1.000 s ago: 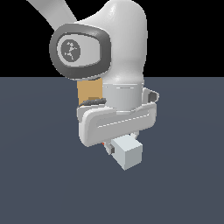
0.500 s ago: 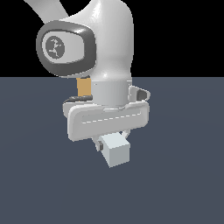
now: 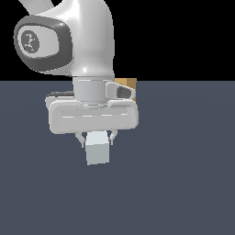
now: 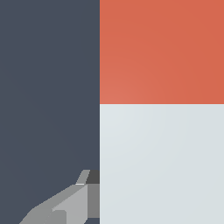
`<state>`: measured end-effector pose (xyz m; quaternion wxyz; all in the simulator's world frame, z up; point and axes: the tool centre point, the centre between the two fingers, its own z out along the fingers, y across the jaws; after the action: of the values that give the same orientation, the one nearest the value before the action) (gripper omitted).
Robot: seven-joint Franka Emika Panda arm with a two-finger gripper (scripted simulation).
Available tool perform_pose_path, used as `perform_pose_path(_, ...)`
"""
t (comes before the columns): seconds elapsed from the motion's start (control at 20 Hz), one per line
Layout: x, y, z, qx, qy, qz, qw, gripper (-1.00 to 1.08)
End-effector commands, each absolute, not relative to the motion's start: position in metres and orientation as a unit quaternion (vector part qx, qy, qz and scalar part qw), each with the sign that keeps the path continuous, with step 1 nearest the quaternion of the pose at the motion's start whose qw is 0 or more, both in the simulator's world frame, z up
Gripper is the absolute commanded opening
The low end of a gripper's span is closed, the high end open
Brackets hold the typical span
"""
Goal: Insert the peg into the horizontal hole in a box.
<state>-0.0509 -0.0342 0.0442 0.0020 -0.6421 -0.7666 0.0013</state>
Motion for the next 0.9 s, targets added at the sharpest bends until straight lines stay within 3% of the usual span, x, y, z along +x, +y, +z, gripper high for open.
perform_pose_path(0.0,-0.062,-0.028,0.05,-0.667,-0.745,0.0,0.0,-1.0)
perform_pose_path(0.85,-0.123,0.021,0.072,-0.789,-0.615,0.0,0.0,-1.0)
